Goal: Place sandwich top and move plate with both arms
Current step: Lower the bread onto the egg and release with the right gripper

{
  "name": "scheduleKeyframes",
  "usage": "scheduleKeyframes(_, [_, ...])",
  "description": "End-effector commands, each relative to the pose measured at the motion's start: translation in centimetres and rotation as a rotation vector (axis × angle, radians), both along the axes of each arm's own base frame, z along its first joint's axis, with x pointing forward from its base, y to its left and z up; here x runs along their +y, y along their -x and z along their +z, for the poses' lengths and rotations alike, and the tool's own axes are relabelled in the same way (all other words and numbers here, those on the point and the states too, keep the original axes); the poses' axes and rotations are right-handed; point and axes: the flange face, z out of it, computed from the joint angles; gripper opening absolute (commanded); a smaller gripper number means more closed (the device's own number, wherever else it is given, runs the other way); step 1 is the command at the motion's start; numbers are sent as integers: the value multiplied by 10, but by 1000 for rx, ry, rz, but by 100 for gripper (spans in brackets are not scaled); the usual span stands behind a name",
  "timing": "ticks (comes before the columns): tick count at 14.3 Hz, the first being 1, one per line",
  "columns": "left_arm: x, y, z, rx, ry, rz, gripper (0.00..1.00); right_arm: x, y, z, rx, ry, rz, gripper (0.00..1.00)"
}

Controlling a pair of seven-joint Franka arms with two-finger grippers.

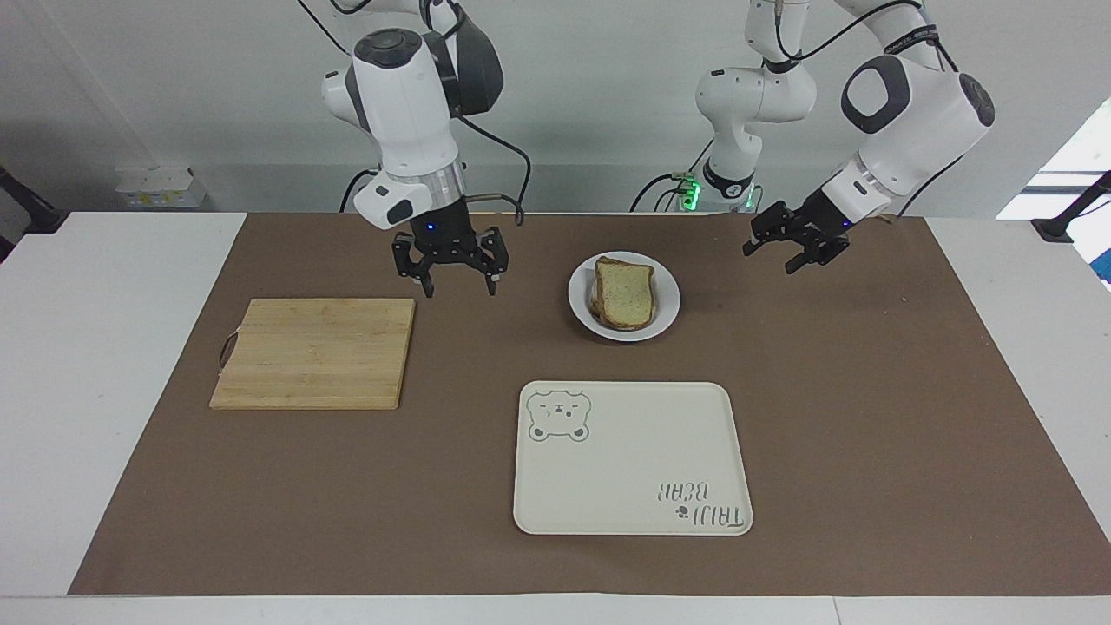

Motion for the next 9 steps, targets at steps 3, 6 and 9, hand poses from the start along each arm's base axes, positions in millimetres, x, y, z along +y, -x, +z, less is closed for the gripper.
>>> scheduleKeyframes(3, [-4, 36, -76, -13, 149, 6, 83, -32, 17, 38, -25, 27, -3, 100])
scheduleKeyframes(6, [-3, 55, -127, -33, 236, 20, 77, -42, 19, 67, -28, 29, -17, 100])
scheduleKeyframes(9, [-6, 73, -163, -40, 298, 23, 68, -61, 21, 92, -16, 32, -45, 100])
